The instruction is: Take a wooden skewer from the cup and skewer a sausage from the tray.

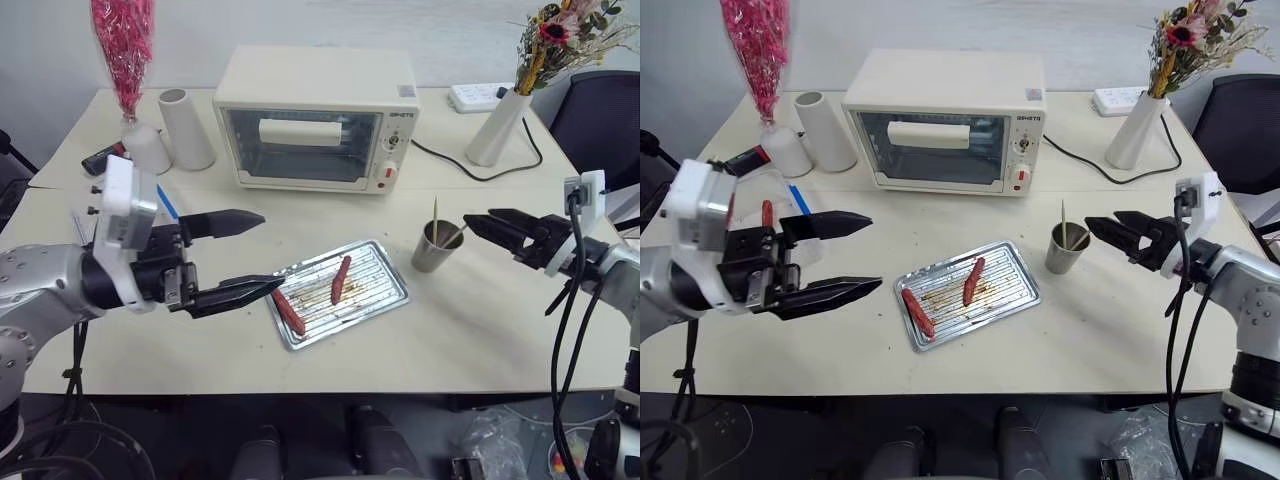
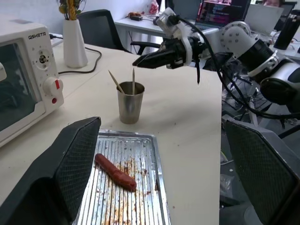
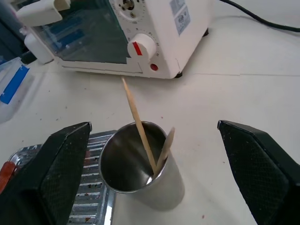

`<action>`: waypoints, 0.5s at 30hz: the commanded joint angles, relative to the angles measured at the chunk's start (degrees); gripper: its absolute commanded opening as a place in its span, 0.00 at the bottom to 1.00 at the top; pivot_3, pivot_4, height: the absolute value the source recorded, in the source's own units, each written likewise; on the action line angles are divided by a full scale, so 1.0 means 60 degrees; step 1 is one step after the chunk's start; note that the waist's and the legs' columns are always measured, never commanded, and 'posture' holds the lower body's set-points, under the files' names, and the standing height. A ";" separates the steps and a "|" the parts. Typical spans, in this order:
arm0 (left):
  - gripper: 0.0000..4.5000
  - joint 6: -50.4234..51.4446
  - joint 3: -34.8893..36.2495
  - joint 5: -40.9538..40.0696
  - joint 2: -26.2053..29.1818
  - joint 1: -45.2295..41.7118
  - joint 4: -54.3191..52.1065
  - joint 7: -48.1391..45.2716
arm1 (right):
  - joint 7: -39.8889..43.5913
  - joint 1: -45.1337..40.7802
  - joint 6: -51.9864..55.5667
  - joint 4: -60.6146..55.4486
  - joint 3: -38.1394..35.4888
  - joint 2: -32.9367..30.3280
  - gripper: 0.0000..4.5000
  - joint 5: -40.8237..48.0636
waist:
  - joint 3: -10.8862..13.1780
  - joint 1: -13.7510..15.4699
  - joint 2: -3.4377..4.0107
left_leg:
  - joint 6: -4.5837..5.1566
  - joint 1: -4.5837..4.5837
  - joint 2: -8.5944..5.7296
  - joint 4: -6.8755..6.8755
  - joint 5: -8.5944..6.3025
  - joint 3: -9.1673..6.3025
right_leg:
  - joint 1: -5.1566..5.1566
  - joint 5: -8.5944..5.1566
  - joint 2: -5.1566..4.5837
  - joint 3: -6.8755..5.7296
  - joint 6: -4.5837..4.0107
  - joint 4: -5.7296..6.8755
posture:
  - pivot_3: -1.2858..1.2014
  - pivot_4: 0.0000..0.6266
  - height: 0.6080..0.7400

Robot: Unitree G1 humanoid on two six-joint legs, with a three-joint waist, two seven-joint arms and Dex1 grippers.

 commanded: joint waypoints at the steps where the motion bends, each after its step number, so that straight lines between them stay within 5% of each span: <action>1: 0.99 -0.0202 -0.0319 -0.0012 -0.0177 -0.0517 -0.0068 0.0332 | -0.0519 0.0084 0.0012 -0.0542 -0.0313 0.0211 1.00 0.0337 | 0.0000 -0.0001 -0.0001 | 0.0000 -0.0002 0.0000 0.0002 0.0000 0.0001 | 0.0001 0.0000 0.0002 0.0000 0.0000 -0.0003 | 0.52 0.24 1.00; 5: 1.00 -0.0191 -0.0586 -0.0007 -0.0314 -0.0822 -0.0007 0.0471 | -0.0998 -0.0018 0.0049 -0.0533 -0.0337 0.0521 0.96 0.0601 | 0.0000 -0.0010 -0.0001 | 0.0000 0.0006 -0.0001 0.0001 0.0000 0.0001 | 0.0001 0.0001 0.0004 0.0017 0.0002 0.0000 | 0.52 0.24 1.00; 13: 1.00 -0.0178 -0.0871 0.0132 -0.0383 -0.1098 0.0084 0.0481 | -0.1645 -0.0016 -0.0129 -0.0596 -0.0073 0.1046 0.41 0.0578 | 0.0000 -0.0007 -0.0001 | 0.0000 0.0003 0.0000 0.0002 0.0000 0.0003 | 0.0000 0.0001 0.0009 0.0018 0.0002 -0.0002 | 0.52 0.24 1.00; 15: 1.00 -0.0172 -0.0879 0.0150 -0.0365 -0.1118 0.0095 0.0464 | -0.1716 -0.0012 -0.0154 -0.0630 -0.0037 0.1099 0.35 0.0598 | 0.0000 -0.0007 -0.0001 | 0.0000 0.0004 0.0000 0.0002 0.0000 0.0003 | 0.0000 0.0001 0.0009 0.0018 0.0002 -0.0002 | 0.52 0.24 1.00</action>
